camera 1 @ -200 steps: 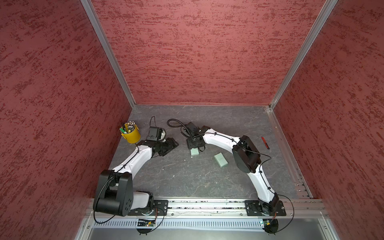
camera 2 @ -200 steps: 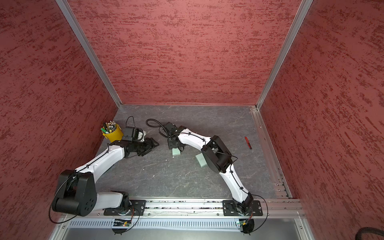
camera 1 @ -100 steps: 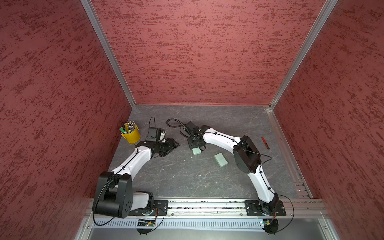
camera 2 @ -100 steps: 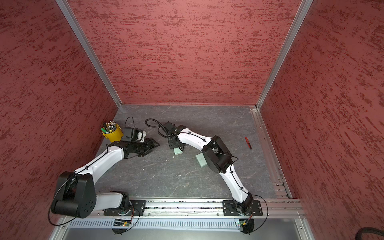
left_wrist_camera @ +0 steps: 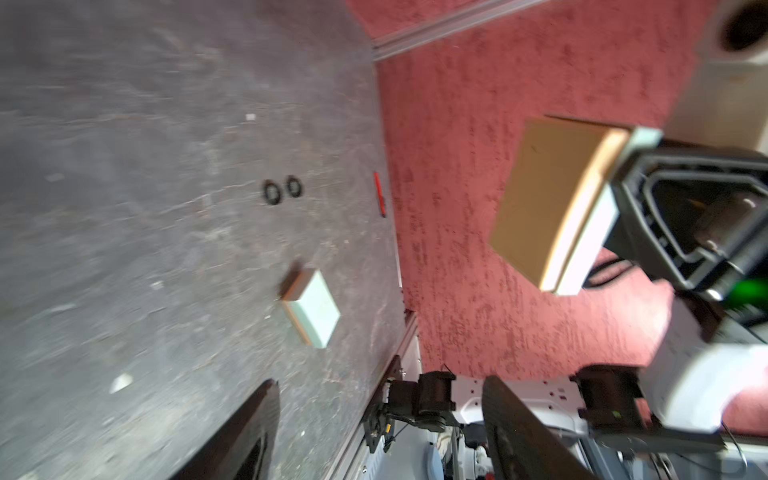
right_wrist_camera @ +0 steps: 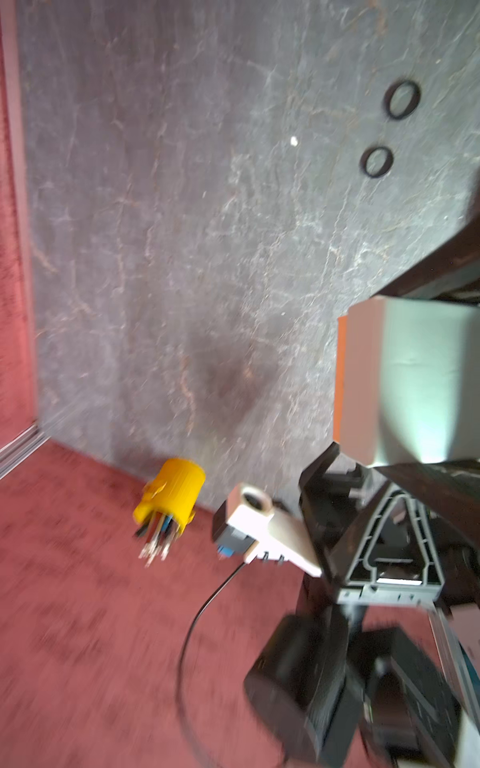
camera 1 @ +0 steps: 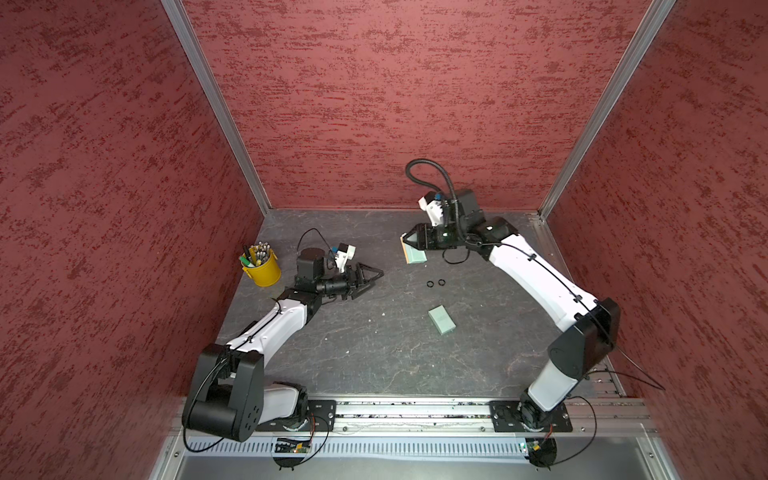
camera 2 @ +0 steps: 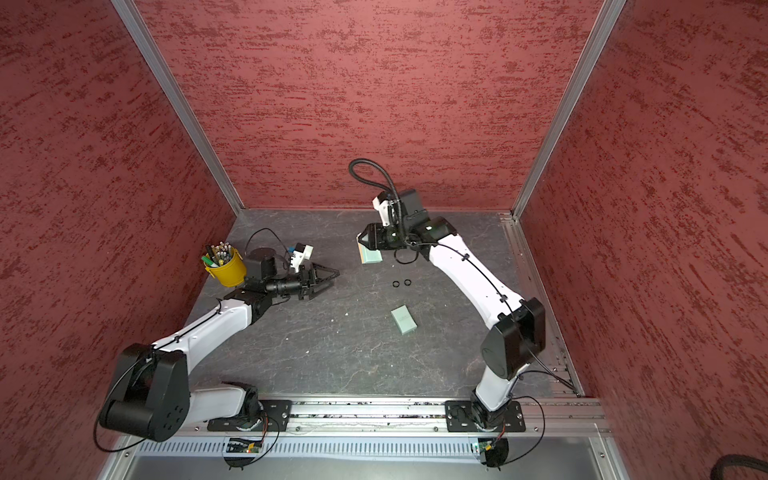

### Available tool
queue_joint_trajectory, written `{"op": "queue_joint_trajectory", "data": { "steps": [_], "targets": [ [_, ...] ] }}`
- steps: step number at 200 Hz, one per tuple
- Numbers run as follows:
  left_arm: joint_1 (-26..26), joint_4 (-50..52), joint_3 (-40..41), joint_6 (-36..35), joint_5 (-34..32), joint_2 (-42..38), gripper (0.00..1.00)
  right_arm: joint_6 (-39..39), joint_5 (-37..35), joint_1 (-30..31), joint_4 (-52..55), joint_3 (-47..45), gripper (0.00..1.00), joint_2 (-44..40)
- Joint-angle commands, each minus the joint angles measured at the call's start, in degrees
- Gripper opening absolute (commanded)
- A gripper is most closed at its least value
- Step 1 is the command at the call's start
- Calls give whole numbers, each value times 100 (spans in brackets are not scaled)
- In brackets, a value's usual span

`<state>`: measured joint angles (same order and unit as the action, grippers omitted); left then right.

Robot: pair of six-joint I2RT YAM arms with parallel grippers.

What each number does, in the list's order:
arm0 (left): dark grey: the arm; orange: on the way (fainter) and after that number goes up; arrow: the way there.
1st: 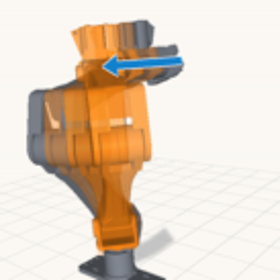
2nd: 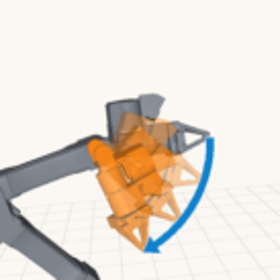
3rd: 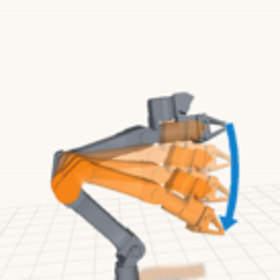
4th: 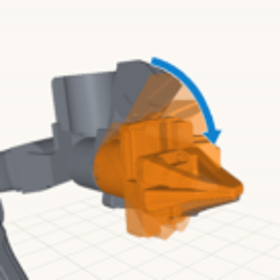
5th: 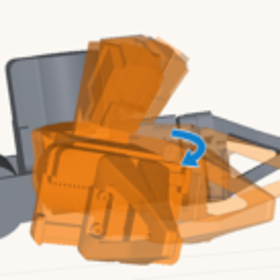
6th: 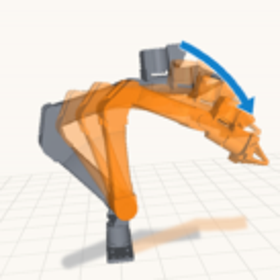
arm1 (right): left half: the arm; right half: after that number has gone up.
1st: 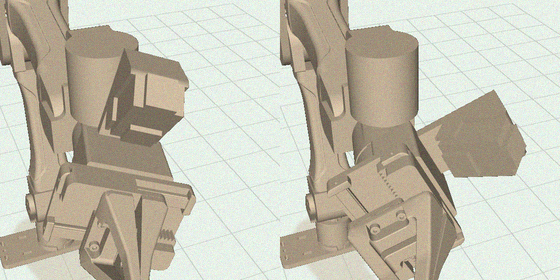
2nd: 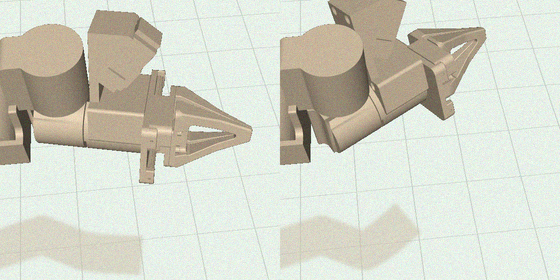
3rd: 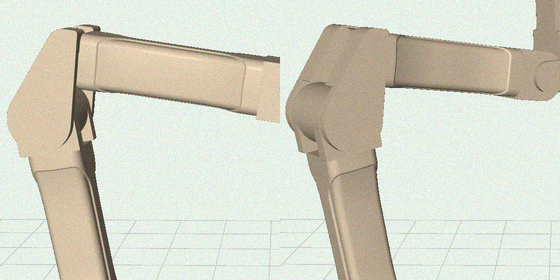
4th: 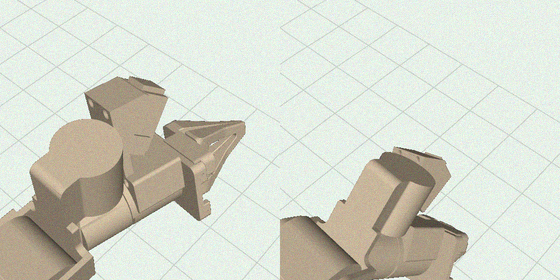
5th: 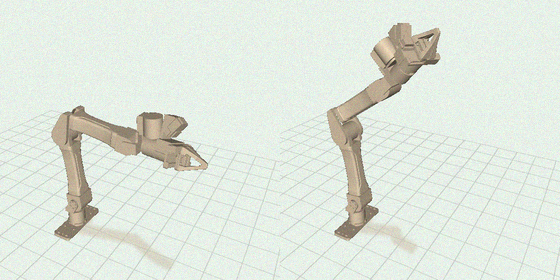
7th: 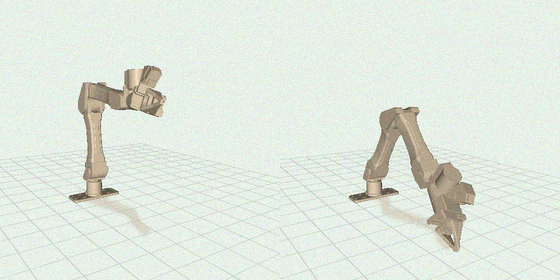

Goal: Take the rings out of the lift-off lid box
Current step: Pick up the jewelry box from the center of the board, then open the lid on the jewelry box.

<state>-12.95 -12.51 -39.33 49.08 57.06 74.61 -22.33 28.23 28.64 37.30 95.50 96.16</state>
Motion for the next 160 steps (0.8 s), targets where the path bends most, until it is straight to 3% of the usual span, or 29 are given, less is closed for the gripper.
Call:
{"op": "queue_joint_trajectory", "data": {
  "steps": [1, 35, 67, 132, 160],
  "targets": [
    [-403, -1743, -94, 728, 274, 93, 81, -310, 1667, -171, -720, -515, 51, -123],
    [-937, -2767, -189, 1299, -267, 422, 82, -873, 2432, -271, -1728, -1265, 50, -511],
    [-977, -3706, -153, 1844, -507, 721, 82, -1379, 2789, -342, -2483, -1816, 49, -771],
    [-1032, -4021, -136, 1985, -524, 847, 80, -1851, 3012, -447, -3143, -2178, 48, -907],
    [-1069, -4298, -107, 2147, -436, 959, 80, -2330, 3174, -447, -3900, -2468, 48, -920]
  ]
}}
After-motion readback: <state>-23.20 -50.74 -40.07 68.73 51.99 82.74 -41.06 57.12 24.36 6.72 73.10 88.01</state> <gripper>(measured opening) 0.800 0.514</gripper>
